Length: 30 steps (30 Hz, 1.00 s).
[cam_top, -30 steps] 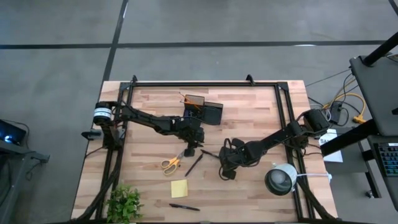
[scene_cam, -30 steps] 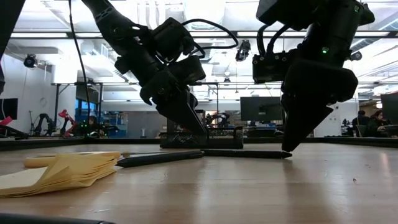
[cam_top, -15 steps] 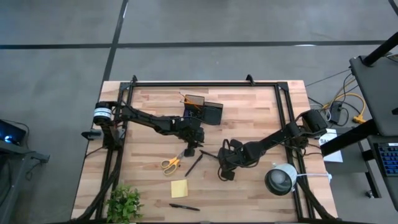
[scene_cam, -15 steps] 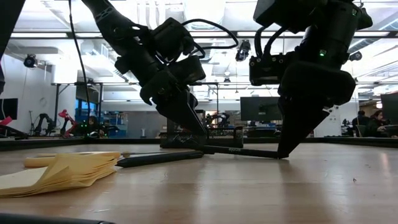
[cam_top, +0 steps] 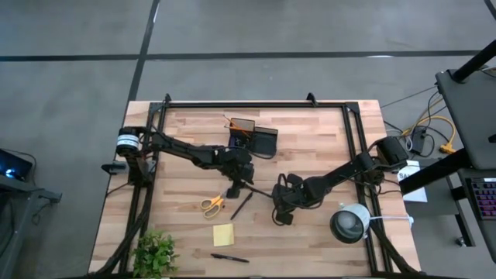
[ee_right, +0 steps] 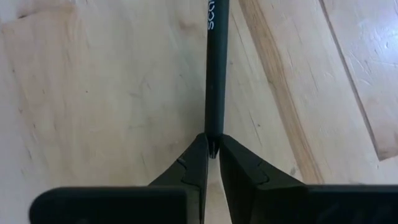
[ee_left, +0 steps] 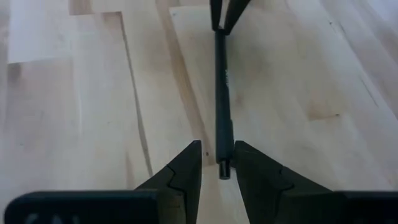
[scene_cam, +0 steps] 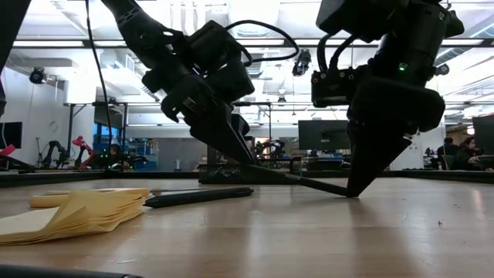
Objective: Pick and place office supplies into organizer
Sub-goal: Put the top black pen into the desk organizer
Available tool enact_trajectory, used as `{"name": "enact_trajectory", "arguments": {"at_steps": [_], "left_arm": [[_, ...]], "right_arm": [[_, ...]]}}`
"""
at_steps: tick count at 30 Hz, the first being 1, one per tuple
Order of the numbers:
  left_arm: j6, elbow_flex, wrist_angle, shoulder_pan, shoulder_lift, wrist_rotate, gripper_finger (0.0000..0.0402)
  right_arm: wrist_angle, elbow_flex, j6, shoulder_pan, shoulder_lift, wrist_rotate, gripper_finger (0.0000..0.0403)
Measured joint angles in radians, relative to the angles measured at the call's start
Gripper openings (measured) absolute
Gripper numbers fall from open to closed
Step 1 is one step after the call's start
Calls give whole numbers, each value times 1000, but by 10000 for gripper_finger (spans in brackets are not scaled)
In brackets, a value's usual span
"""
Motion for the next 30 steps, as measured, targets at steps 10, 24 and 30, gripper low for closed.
{"name": "enact_trajectory", "arguments": {"at_steps": [10, 24, 30], "left_arm": [[-18, 0, -16, -9, 0, 7, 80], [-42, 4, -7, -19, 53, 4, 80], [-45, 31, 11, -19, 51, -28, 80]], "right_arm": [[-3, -2, 0, 0, 3, -4, 28], [0, -2, 4, 0, 3, 4, 28], [0, -2, 4, 0, 3, 5, 28]]}}
